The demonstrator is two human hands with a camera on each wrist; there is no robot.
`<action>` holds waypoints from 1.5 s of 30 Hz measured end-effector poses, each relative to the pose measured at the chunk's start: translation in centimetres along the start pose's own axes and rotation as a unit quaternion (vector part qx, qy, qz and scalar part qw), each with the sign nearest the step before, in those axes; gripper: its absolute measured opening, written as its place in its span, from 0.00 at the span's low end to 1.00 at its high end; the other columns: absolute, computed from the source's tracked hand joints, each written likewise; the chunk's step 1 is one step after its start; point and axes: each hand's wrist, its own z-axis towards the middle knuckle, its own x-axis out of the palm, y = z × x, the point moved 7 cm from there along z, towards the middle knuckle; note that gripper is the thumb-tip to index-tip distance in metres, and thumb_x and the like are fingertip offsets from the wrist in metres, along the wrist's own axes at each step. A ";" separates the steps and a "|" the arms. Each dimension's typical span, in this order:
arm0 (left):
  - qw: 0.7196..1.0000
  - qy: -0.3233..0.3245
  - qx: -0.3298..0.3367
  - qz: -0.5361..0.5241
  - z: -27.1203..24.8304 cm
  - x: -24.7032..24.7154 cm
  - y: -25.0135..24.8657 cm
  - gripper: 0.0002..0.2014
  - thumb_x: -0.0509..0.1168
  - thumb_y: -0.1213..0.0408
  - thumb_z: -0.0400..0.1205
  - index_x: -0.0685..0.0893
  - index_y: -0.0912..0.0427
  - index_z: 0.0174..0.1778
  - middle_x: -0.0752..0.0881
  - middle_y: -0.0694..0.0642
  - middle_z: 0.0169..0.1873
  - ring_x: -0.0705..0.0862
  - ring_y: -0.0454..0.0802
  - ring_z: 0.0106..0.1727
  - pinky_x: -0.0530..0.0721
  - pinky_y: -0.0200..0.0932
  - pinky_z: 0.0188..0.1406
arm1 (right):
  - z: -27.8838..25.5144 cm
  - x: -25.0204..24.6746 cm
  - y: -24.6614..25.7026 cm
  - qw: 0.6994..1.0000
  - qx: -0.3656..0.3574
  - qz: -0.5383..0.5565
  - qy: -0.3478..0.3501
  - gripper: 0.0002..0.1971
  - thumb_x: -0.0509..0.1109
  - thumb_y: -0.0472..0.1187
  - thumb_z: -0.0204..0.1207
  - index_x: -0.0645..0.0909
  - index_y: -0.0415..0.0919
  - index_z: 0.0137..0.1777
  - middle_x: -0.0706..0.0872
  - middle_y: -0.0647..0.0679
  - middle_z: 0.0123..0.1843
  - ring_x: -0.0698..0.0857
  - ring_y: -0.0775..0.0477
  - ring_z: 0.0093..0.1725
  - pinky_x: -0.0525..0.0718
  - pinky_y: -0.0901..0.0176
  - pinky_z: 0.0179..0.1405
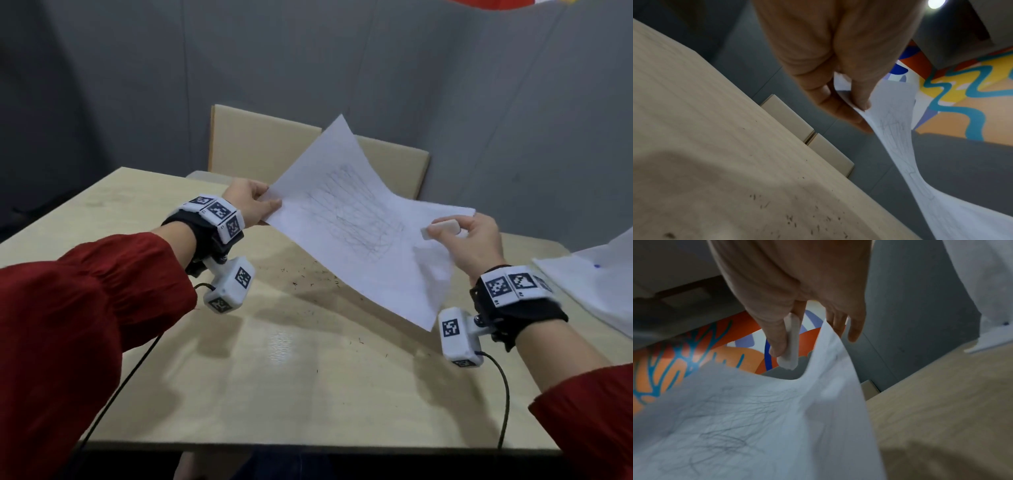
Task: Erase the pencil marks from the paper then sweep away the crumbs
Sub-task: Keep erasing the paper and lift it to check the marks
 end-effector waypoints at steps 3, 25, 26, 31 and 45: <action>0.996 0.003 0.018 0.087 0.3 0.9 0.1 0.12 0.73 0.63 0.79 0.88 0.63 0.56 0.88 0.54 0.45 0.85 0.47 0.37 0.85 0.37 0.36 | -0.4 0.7 0.4 0.995 -0.020 -0.095 0.016 0.06 0.79 0.43 0.69 0.88 0.50 0.46 0.58 0.44 0.83 0.64 0.46 0.80 0.67 0.59 0.71; 0.921 0.139 0.068 0.358 4.7 7.3 2.9 0.34 0.77 0.71 0.73 0.74 0.61 0.76 0.78 0.59 0.71 0.77 0.55 0.71 0.73 0.39 0.65 | -2.7 14.2 -2.8 0.874 -0.048 -0.318 0.364 0.05 0.80 0.43 0.67 0.87 0.50 0.34 0.89 0.55 0.35 0.87 0.53 0.43 0.86 0.56 0.48; 0.902 0.157 0.074 0.396 4.8 7.7 3.1 0.33 0.78 0.66 0.73 0.76 0.60 0.75 0.77 0.59 0.72 0.74 0.56 0.73 0.73 0.45 0.69 | -2.5 14.5 -2.7 0.866 -0.049 -0.327 0.375 0.04 0.80 0.43 0.67 0.87 0.49 0.34 0.89 0.54 0.35 0.87 0.52 0.44 0.86 0.55 0.48; 0.835 0.245 0.039 0.491 4.5 9.9 6.0 0.29 0.72 0.38 0.73 0.83 0.56 0.61 0.83 0.55 0.60 0.81 0.56 0.61 0.78 0.53 0.67 | -1.0 16.8 0.0 0.862 -0.079 -0.320 0.386 0.03 0.79 0.41 0.70 0.87 0.47 0.41 0.84 0.57 0.34 0.82 0.55 0.40 0.77 0.64 0.37; 0.774 0.307 0.046 0.552 4.4 9.7 7.5 0.43 0.69 0.31 0.70 0.75 0.58 0.75 0.81 0.55 0.68 0.81 0.58 0.64 0.79 0.49 0.62 | 0.6 23.2 2.4 0.878 -0.174 -0.306 0.324 0.12 0.63 0.34 0.71 0.89 0.41 0.46 0.90 0.44 0.46 0.86 0.41 0.49 0.87 0.53 0.46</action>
